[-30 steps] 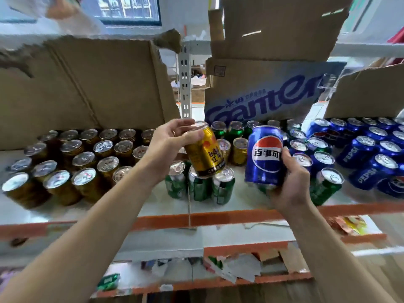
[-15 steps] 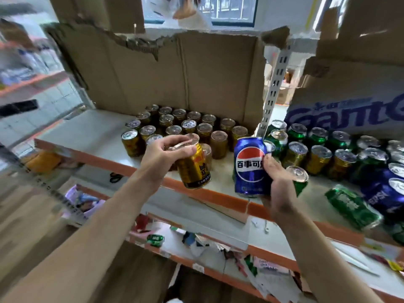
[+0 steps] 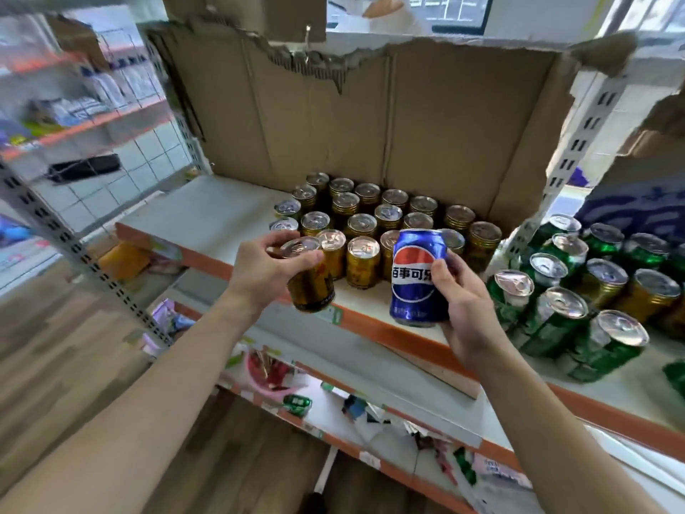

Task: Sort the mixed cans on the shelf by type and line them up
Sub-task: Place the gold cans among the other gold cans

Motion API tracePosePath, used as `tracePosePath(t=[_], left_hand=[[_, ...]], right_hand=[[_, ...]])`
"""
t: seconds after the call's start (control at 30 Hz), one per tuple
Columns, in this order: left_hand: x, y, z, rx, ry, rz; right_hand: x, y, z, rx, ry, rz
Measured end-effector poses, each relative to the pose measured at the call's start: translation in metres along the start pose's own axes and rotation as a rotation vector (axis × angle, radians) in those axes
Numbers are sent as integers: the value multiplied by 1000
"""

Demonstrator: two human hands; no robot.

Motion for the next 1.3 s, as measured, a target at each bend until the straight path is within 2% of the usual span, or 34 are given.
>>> tracePosePath(t=[0.1, 0.3, 0.43, 0.67, 0.77, 0.83, 0.9, 1.07, 1.13, 1.3], left_hand=[[-16, -26, -15, 20, -92, 41], [-39, -66, -14, -45, -274, 215], [-50, -78, 0, -108, -314, 317], [-74, -93, 26, -244, -387, 427], [-75, -89, 29, -233, -503, 492], [-66, -83, 31, -158, -692, 592], [-47, -73, 38, -113, -775, 700], [22, -26, 88, -244, -623, 936], [46, -2, 113, -293, -555, 971], [77, 75, 183, -446, -552, 1065]], right_hand=[[7, -7, 19, -7, 24, -15], [24, -24, 40, 22, 76, 6], [31, -32, 49, 43, 100, -7], [30, -38, 47, 120, 115, -44], [25, -37, 40, 160, 120, -73], [24, -34, 31, 190, 134, -93], [21, -28, 18, 222, 144, -110], [1, -4, -22, 303, 168, -194], [-11, 13, -45, 340, 177, -217], [-43, 70, -125, 447, 224, -261]])
Point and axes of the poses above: each hand's wrist, its own y-axis away from the middle knuckle, its own z-axis out of the palm, x = y × z, the point moved 8 cm from there along -y, towards the middle knuckle, and after that the axes turned 7 degrees about x, right-handed, at the moved point
